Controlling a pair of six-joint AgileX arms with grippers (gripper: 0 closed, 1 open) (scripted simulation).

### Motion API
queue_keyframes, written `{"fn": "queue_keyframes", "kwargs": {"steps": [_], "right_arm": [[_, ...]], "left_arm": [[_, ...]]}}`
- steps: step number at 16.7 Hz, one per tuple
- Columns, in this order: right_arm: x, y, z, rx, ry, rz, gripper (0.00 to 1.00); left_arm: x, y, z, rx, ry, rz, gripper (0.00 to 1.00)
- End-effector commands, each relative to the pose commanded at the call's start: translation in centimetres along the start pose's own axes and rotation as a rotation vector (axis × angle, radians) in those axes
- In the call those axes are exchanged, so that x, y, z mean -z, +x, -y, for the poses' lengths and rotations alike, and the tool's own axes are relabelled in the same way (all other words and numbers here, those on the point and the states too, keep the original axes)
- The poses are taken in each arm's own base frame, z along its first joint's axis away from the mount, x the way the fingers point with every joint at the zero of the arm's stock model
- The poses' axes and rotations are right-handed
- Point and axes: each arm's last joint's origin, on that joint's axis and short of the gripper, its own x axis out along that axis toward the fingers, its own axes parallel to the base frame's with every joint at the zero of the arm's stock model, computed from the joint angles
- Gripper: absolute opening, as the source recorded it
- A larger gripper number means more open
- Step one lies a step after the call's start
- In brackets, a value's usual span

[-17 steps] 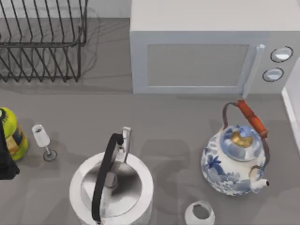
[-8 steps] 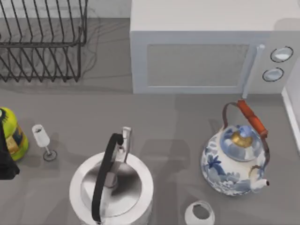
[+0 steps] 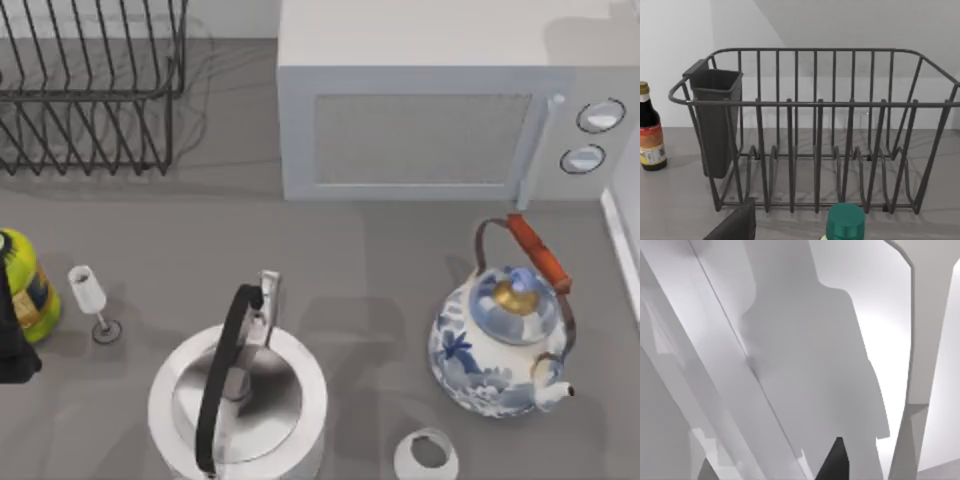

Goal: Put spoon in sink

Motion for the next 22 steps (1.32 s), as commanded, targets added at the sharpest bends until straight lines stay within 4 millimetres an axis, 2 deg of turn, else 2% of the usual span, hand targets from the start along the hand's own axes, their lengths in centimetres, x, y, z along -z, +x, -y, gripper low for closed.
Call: {"fn": "queue_keyframes", "kwargs": {"steps": [9, 15, 22], "right_arm": [[-0.3, 0.1, 0.1, -0.008, 0.004, 0.023, 0.00], [-0.1, 3.8, -0.1, 0.002, -0.001, -0.015, 0.00], [0.1, 4.4, -0.1, 0.000, 0.000, -0.001, 0.00]], "left_arm": [[0.0, 0.0, 0.0, 0.000, 0.000, 0.000, 1.00], [0.0, 0.0, 0.0, 0.000, 0.000, 0.000, 1.00], [0.0, 0.0, 0.0, 0.000, 0.000, 0.000, 1.00]]}}
